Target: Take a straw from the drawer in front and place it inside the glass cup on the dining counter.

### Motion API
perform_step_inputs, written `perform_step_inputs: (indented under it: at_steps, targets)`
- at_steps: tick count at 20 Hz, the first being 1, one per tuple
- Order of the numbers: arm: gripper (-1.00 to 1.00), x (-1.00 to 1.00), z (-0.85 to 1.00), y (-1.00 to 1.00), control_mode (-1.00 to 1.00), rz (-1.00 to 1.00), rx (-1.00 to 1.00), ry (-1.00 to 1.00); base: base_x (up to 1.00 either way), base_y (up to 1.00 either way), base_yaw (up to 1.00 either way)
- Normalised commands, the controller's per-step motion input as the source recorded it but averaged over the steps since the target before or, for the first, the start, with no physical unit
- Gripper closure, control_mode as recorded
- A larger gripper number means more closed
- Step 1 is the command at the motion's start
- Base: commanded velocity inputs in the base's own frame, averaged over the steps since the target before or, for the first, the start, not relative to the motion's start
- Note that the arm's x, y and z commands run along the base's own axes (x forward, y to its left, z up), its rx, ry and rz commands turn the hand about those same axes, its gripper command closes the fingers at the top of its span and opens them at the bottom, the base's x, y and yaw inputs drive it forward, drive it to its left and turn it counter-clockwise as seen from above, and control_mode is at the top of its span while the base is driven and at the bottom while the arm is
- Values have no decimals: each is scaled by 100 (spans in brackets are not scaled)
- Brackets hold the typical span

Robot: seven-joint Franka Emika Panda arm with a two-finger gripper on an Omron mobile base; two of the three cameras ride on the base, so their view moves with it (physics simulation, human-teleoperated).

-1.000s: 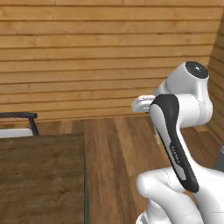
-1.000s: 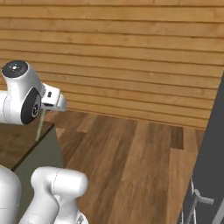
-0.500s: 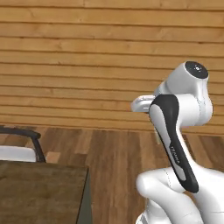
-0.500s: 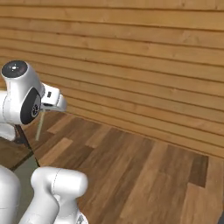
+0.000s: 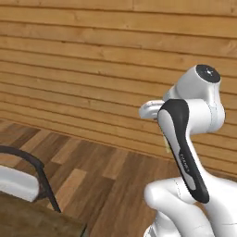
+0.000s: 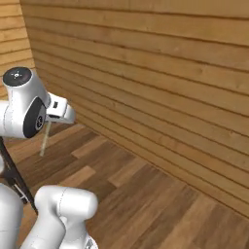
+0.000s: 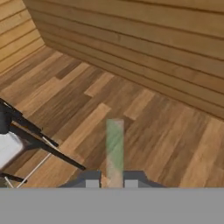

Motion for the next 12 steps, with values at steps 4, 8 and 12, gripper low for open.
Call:
perform_step_inputs:
  at_steps: [4,8,12]
  targets:
    - [100,0,0,0,100,0,0,0,100,-35,54]
    - [100,0,0,0,100,0,0,0,100,-34,54]
    - [100,0,0,0,100,0,0,0,100,-36,55]
